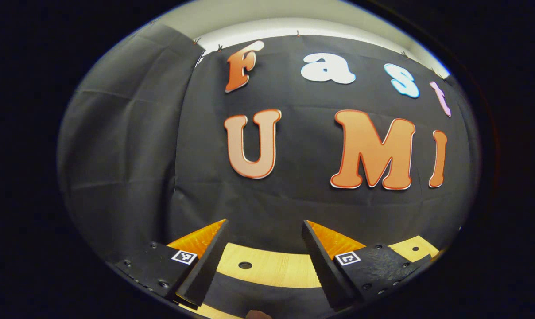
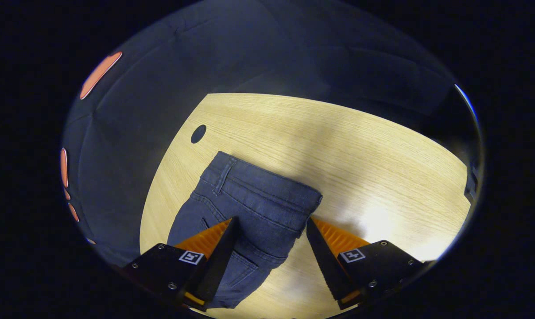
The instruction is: Grasp the waist and the cuffs of the jeans and fold them to make the two legs overlap; first hold the waist and fold one-third of the jeans toward the cuffs, then hold the cuffs and fold the remaining one-third in the same direction to finish folding.
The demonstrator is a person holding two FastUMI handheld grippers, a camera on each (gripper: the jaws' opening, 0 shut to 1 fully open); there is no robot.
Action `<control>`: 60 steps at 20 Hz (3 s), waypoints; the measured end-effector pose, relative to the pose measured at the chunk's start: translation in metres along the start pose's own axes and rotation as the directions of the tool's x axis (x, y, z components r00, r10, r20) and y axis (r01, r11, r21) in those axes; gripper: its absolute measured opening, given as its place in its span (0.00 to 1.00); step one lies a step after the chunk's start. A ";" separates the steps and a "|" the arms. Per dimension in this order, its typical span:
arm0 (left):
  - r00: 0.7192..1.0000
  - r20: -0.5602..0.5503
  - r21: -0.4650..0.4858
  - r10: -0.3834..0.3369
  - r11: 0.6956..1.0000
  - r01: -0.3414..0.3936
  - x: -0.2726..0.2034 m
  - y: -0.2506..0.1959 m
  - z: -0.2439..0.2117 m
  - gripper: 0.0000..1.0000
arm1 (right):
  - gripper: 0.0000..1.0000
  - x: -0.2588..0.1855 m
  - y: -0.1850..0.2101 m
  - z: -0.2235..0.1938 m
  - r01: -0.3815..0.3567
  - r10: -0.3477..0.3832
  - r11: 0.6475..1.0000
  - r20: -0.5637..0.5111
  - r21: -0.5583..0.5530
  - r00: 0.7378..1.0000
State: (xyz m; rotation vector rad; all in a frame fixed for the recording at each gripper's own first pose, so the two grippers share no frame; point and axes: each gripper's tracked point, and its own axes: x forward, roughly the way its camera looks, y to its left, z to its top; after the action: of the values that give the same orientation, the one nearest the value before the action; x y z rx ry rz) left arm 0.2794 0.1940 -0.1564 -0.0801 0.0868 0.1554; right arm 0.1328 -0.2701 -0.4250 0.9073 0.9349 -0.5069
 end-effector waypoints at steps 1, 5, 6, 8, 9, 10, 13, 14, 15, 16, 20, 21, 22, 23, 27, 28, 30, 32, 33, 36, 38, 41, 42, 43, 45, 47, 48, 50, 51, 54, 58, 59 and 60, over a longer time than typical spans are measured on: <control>1.000 0.004 0.006 -0.010 1.000 0.010 0.000 -0.001 0.000 0.98 | 0.93 0.002 -0.002 -0.001 0.010 -0.010 1.000 0.005 -0.013 1.000; 0.999 -0.033 0.030 -0.042 0.999 0.043 -0.009 -0.012 -0.006 0.94 | 0.71 0.006 0.002 0.000 0.016 -0.012 0.998 0.054 -0.066 0.998; 0.998 -0.046 0.036 -0.048 0.998 0.049 -0.013 -0.016 -0.010 0.94 | 0.64 0.008 0.007 -0.003 -0.008 0.011 0.999 0.066 -0.042 0.998; 0.995 -0.077 0.032 -0.063 0.997 0.066 -0.019 -0.025 -0.018 1.00 | 0.38 0.010 0.009 -0.006 -0.006 0.007 1.000 0.083 -0.001 0.997; 0.994 -0.084 0.031 -0.070 0.997 0.073 -0.022 -0.028 -0.020 0.98 | 0.37 0.008 0.009 -0.004 -0.009 0.009 1.000 0.083 0.007 0.997; 0.993 -0.087 0.033 -0.076 0.996 0.079 -0.025 -0.032 -0.022 0.95 | 0.37 0.013 0.011 -0.006 -0.013 0.010 0.999 0.093 0.030 0.996; 0.992 -0.085 0.052 -0.097 0.994 0.101 -0.035 -0.041 -0.023 0.95 | 0.17 -0.001 0.015 0.001 -0.022 0.020 1.000 0.121 0.013 0.992; 0.991 -0.083 0.058 -0.102 0.993 0.107 -0.037 -0.043 -0.022 0.98 | 0.17 -0.005 0.021 -0.002 -0.029 0.029 1.000 0.118 -0.002 0.993; 0.991 -0.077 0.064 -0.110 0.991 0.115 -0.038 -0.044 -0.019 0.98 | 0.17 -0.010 0.025 0.002 -0.037 0.037 0.999 0.141 -0.006 0.989; 0.991 -0.071 0.069 -0.115 0.990 0.120 -0.040 -0.045 -0.016 0.98 | 0.17 -0.016 0.029 0.003 -0.052 0.053 0.999 0.156 -0.016 0.986; 0.989 -0.051 0.080 -0.142 0.986 0.145 -0.044 -0.049 -0.009 0.95 | 0.17 -0.048 0.039 0.010 -0.104 0.117 0.992 0.206 -0.076 0.972; 0.989 -0.038 0.082 -0.146 0.985 0.148 -0.046 -0.048 -0.004 0.97 | 0.17 -0.052 0.043 0.011 -0.113 0.133 0.989 0.224 -0.100 0.966; 0.988 -0.031 0.084 -0.153 0.984 0.155 -0.049 -0.049 -0.003 0.96 | 0.17 -0.054 0.049 0.011 -0.118 0.147 0.984 0.231 -0.135 0.962; 0.988 -0.019 0.088 -0.153 0.984 0.154 -0.052 -0.048 0.000 0.96 | 0.17 -0.060 0.055 0.011 -0.117 0.157 0.978 0.245 -0.171 0.957; 0.988 0.020 0.099 -0.155 0.983 0.152 -0.065 -0.046 0.008 0.95 | 0.17 -0.078 0.089 -0.001 -0.110 0.197 0.947 0.275 -0.303 0.941; 0.988 0.025 0.103 -0.153 0.983 0.150 -0.067 -0.045 0.008 0.95 | 0.17 -0.080 0.092 -0.005 -0.117 0.212 0.939 0.276 -0.324 0.938; 0.987 0.013 0.093 -0.163 0.983 0.161 -0.071 -0.045 0.002 0.97 | 0.17 -0.091 0.100 -0.008 -0.120 0.234 0.923 0.285 -0.365 0.930; 0.987 -0.003 0.095 -0.160 0.983 0.160 -0.075 -0.040 -0.004 0.96 | 0.17 -0.099 0.108 -0.014 -0.128 0.261 0.903 0.287 -0.410 0.922; 0.988 -0.003 0.096 -0.156 0.983 0.155 -0.076 -0.036 -0.004 0.95 | 0.17 -0.105 0.111 -0.018 -0.126 0.271 0.892 0.292 -0.433 0.917; 0.991 -0.018 0.096 -0.133 0.986 0.135 -0.081 -0.021 -0.012 0.97 | 0.17 -0.115 0.136 -0.042 -0.163 0.324 0.851 0.254 -0.499 0.911; 0.994 -0.032 0.093 -0.108 0.989 0.111 -0.082 -0.009 -0.018 0.96 | 0.17 -0.120 0.147 -0.058 -0.185 0.353 0.824 0.231 -0.536 0.906; 0.996 -0.039 0.085 -0.075 0.993 0.078 -0.085 0.007 -0.021 0.97 | 0.17 -0.121 0.166 -0.079 -0.168 0.372 0.769 0.219 -0.617 0.902; 0.997 -0.037 0.086 -0.064 0.994 0.067 -0.086 0.012 -0.020 0.96 | 0.17 -0.124 0.171 -0.086 -0.165 0.382 0.750 0.216 -0.641 0.899; 0.998 -0.037 0.088 -0.054 0.994 0.057 -0.087 0.016 -0.020 0.96 | 0.17 -0.125 0.176 -0.092 -0.163 0.390 0.730 0.209 -0.663 0.897; 0.999 -0.042 0.085 -0.032 0.996 0.035 -0.088 0.025 -0.023 0.96 | 0.17 -0.128 0.186 -0.108 -0.168 0.411 0.692 0.190 -0.702 0.892; 0.999 -0.048 0.084 -0.007 0.996 0.011 -0.089 0.036 -0.026 0.96 | 0.17 -0.128 0.194 -0.129 -0.178 0.415 0.665 0.162 -0.725 0.895; 0.999 -0.053 0.083 0.008 0.997 -0.003 -0.089 0.042 -0.029 0.96 | 0.17 -0.126 0.199 -0.138 -0.182 0.420 0.651 0.150 -0.736 0.895; 0.997 -0.064 0.085 0.040 0.996 -0.034 -0.089 0.056 -0.034 0.97 | 0.17 -0.122 0.205 -0.160 -0.195 0.421 0.619 0.111 -0.761 0.900; 0.996 -0.070 0.086 0.057 0.995 -0.051 -0.090 0.063 -0.036 0.96 | 0.17 -0.121 0.206 -0.168 -0.199 0.418 0.610 0.097 -0.767 0.903; 0.989 -0.098 0.072 0.109 0.992 -0.102 -0.089 0.085 -0.050 0.96 | 0.17 -0.112 0.207 -0.184 -0.204 0.401 0.596 0.068 -0.777 0.913; 0.975 -0.171 0.037 0.144 0.990 -0.139 -0.088 0.104 -0.074 0.97 | 0.17 -0.102 0.206 -0.197 -0.190 0.375 0.575 0.050 -0.796 0.926; 0.969 -0.192 0.028 0.154 0.988 -0.152 -0.087 0.110 -0.082 0.97 | 0.17 -0.100 0.204 -0.201 -0.185 0.364 0.565 0.041 -0.804 0.931; 0.964 -0.215 0.016 0.156 0.988 -0.156 -0.086 0.112 -0.089 0.97 | 0.17 -0.102 0.202 -0.209 -0.203 0.365 0.557 0.017 -0.805 0.931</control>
State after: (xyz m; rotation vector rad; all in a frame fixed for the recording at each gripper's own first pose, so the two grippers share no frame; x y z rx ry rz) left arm 0.1702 0.2839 -0.2450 -0.0911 0.3104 0.3043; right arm 0.1271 0.0145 -0.3080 0.1570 0.7021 0.1452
